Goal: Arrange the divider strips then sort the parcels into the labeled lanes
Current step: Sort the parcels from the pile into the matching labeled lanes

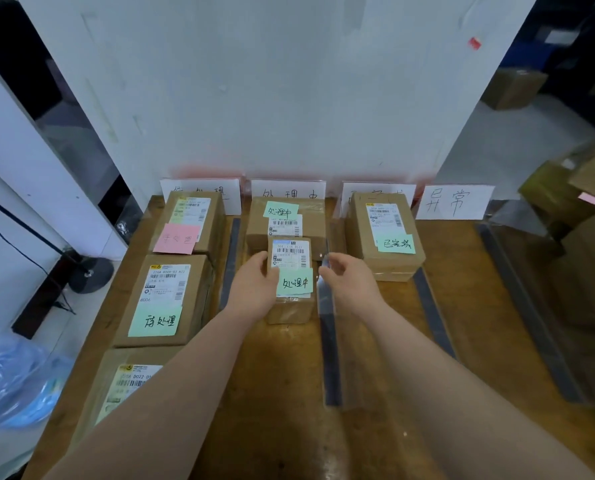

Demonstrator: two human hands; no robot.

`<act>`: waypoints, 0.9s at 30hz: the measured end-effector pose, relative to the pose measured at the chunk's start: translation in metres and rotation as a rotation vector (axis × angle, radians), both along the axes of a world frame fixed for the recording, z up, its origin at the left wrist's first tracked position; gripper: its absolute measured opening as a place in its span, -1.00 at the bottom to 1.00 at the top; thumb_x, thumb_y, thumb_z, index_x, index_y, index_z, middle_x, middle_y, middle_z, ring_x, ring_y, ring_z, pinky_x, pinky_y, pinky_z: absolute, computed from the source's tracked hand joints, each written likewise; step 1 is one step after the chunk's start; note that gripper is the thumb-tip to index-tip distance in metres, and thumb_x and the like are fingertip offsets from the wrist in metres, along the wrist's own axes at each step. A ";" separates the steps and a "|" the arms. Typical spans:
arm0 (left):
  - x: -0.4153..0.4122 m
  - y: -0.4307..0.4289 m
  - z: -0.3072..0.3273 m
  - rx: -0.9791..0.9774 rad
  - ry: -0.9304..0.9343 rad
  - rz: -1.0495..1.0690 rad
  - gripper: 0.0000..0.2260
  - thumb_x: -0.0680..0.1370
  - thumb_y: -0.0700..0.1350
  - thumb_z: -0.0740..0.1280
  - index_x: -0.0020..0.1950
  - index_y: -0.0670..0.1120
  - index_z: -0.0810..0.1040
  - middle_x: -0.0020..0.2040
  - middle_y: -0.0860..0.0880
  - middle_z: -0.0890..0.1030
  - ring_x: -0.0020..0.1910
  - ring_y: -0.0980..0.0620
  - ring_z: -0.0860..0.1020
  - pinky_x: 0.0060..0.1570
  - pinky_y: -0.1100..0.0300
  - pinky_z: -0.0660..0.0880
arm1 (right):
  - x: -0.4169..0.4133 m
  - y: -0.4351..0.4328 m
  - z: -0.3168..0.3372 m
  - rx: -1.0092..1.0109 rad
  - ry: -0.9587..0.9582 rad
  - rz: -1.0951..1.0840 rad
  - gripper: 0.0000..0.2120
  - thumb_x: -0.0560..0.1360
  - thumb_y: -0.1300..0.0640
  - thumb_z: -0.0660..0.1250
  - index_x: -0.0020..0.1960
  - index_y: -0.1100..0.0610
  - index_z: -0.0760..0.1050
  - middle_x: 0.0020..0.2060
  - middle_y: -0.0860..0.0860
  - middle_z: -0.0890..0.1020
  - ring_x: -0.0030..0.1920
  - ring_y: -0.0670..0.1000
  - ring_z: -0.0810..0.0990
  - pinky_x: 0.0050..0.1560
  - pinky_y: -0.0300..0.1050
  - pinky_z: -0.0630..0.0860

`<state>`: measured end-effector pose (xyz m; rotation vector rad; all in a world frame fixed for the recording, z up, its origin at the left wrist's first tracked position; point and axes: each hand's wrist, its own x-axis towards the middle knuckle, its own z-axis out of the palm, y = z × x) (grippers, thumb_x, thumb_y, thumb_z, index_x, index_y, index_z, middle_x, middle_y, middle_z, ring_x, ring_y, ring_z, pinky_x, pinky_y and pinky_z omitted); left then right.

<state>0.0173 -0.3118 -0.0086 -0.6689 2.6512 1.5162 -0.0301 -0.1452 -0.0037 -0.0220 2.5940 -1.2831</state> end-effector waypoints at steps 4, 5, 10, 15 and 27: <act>-0.005 0.015 0.037 -0.198 0.086 -0.131 -0.59 0.64 -0.02 0.24 0.50 0.03 0.33 0.43 -0.02 0.46 0.19 -0.03 0.59 -0.11 0.18 0.64 | 0.006 0.031 0.038 0.108 0.119 0.023 -0.56 0.59 0.02 0.27 0.45 0.02 0.35 0.36 -0.02 0.48 0.34 0.03 0.45 0.23 -0.07 0.45; -0.005 0.024 0.049 -0.238 0.101 -0.142 -0.59 0.64 -0.01 0.24 0.49 0.04 0.33 0.47 -0.02 0.41 0.24 -0.05 0.56 0.03 0.06 0.63 | 0.008 0.042 0.048 0.130 0.144 0.012 -0.57 0.59 0.01 0.26 0.44 0.02 0.36 0.37 -0.01 0.47 0.35 0.04 0.42 0.24 -0.05 0.46; -0.010 0.088 0.098 -0.432 0.262 -0.262 -0.69 0.64 -0.02 0.20 0.36 -0.02 0.47 0.33 -0.09 0.53 0.28 -0.09 0.48 0.23 0.01 0.42 | 0.019 0.109 0.096 0.223 0.253 -0.049 -0.61 0.59 0.01 0.24 0.40 0.02 0.42 0.33 -0.02 0.52 0.30 0.03 0.49 0.26 -0.08 0.46; -0.013 0.183 0.134 -0.466 0.374 -0.362 -0.66 0.64 0.01 0.20 0.40 0.00 0.45 0.32 -0.05 0.54 0.24 -0.04 0.50 0.06 0.24 0.31 | 0.033 0.205 0.134 0.280 0.331 -0.154 -0.62 0.60 0.06 0.24 0.41 0.05 0.41 0.31 0.02 0.53 0.23 0.04 0.54 0.25 -0.01 0.49; -0.033 0.430 0.172 -0.415 0.458 -0.469 -0.60 0.63 0.06 0.21 0.46 0.03 0.38 0.43 -0.03 0.45 0.38 -0.06 0.41 0.35 0.01 0.34 | 0.044 0.457 0.186 0.439 0.402 -0.256 -0.64 0.60 0.06 0.23 0.37 0.10 0.47 0.23 0.01 0.59 0.16 -0.02 0.55 0.12 -0.18 0.43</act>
